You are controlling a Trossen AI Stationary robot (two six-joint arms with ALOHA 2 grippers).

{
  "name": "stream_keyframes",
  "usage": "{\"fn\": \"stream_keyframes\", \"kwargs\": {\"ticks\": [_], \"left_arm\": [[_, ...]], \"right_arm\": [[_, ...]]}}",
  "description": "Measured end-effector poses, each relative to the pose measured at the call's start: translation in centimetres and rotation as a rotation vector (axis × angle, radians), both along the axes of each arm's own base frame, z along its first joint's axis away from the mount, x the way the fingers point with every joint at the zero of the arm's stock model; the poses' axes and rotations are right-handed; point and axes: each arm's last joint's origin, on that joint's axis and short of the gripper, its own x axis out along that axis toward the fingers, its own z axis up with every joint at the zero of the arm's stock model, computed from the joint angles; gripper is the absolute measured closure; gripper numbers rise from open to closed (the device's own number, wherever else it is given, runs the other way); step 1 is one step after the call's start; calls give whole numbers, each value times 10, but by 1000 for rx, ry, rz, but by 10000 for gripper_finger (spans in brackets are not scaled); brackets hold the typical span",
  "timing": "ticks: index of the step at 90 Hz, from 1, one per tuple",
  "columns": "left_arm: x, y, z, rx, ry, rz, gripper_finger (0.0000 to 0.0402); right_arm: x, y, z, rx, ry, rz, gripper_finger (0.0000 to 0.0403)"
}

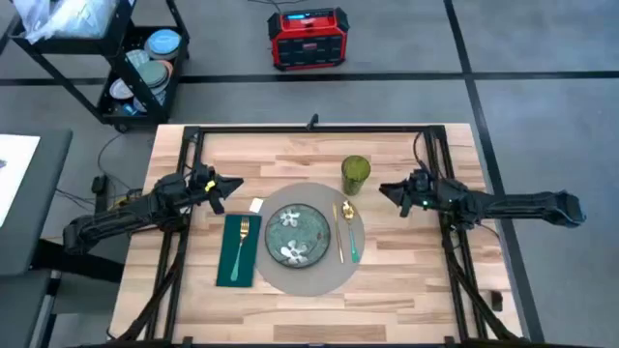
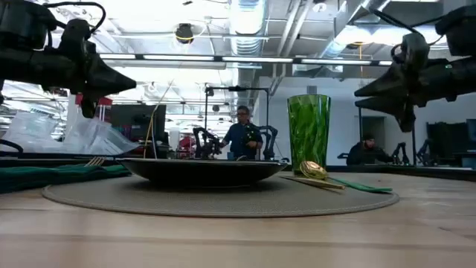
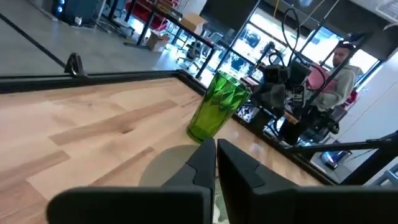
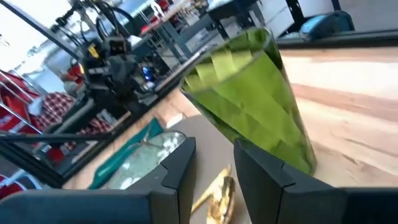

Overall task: Set table place
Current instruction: Return to Home Position

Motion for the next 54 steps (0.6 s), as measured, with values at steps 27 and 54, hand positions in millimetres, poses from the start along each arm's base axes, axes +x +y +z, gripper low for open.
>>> {"fn": "stream_keyframes", "kwargs": {"ticks": [27, 54], "left_arm": [[0, 0, 0, 0, 1, 0, 402], [0, 0, 0, 0, 1, 0, 402]], "right_arm": [[-2, 0, -10, 15, 107, 1, 306], [-4, 1, -17, 25, 176, 3, 306]]}}
